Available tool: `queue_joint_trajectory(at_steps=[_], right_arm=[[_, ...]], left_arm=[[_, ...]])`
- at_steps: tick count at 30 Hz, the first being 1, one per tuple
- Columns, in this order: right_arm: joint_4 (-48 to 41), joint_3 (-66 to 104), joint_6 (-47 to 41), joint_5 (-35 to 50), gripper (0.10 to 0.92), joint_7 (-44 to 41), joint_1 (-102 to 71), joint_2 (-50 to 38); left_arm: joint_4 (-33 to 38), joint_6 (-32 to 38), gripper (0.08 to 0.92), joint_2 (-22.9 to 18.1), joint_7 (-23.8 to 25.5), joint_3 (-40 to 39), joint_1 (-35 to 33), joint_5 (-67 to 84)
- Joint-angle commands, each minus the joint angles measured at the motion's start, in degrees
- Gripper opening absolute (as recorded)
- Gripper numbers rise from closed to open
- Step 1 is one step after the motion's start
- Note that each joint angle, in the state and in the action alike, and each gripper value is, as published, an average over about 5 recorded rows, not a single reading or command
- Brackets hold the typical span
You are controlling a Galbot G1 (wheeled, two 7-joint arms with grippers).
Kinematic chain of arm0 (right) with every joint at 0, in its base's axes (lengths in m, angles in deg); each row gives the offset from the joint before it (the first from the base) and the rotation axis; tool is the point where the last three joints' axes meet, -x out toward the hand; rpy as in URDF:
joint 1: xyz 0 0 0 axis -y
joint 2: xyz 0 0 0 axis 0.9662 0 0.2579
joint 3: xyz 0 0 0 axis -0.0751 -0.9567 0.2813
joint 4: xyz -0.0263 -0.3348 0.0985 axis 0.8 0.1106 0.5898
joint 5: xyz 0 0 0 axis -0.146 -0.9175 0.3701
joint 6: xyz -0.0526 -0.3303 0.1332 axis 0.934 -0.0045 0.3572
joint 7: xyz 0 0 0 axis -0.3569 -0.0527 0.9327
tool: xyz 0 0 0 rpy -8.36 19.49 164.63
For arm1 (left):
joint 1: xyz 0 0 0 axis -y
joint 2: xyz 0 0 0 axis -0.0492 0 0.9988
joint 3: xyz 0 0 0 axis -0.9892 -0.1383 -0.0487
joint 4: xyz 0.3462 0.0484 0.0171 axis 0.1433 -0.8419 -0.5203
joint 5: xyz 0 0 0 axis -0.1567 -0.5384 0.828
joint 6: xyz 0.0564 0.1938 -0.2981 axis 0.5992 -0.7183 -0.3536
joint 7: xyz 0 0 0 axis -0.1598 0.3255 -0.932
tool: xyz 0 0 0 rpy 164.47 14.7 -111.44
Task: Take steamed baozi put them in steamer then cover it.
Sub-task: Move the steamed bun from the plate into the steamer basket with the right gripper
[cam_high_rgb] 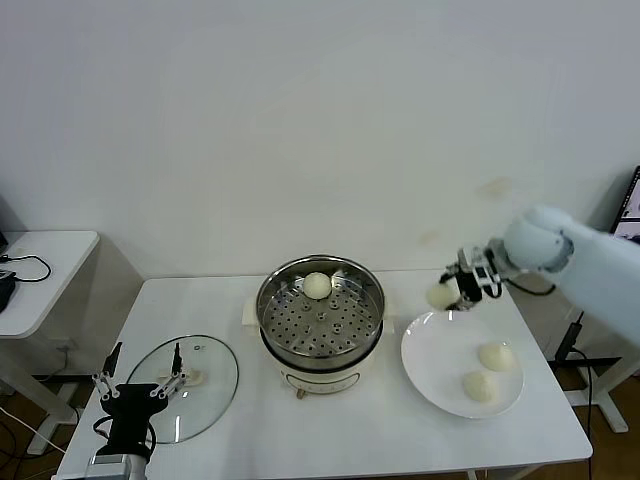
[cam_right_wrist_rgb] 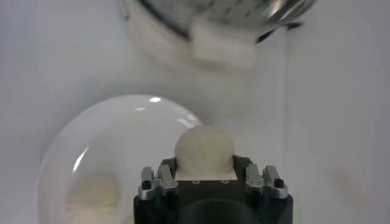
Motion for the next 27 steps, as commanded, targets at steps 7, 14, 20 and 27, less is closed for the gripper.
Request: queue_joint_trajectory(at_steps=[7, 14, 20, 27], right_arm=[[-1.87, -10.4, -7.82, 15.79, 0.598, 5.65, 15.13, 21.15], [-8.12, -11.71, -11.2, 19.03, 0.602, 8.55, 9.97, 33.36], [-11.6, -12.03, -14.56, 18.84, 0.602, 10.43, 4.85, 38.69], [-15.4, -11.24, -16.24, 17.49, 0.602, 12.13, 0.76, 42.21]], left_arm=[[-0.21, -0.32, 0.823, -0.09, 0.02, 0.41, 0.8, 0.4], [-0.27, -0.51, 0.823, -0.43, 0.07, 1.41, 1.37, 0.67], [-0.16, -0.5, 0.823, -0.57, 0.12, 2.14, 1.23, 1.03], [0.06, -0.46, 0.823, -0.7, 0.13, 2.43, 1.19, 1.18]])
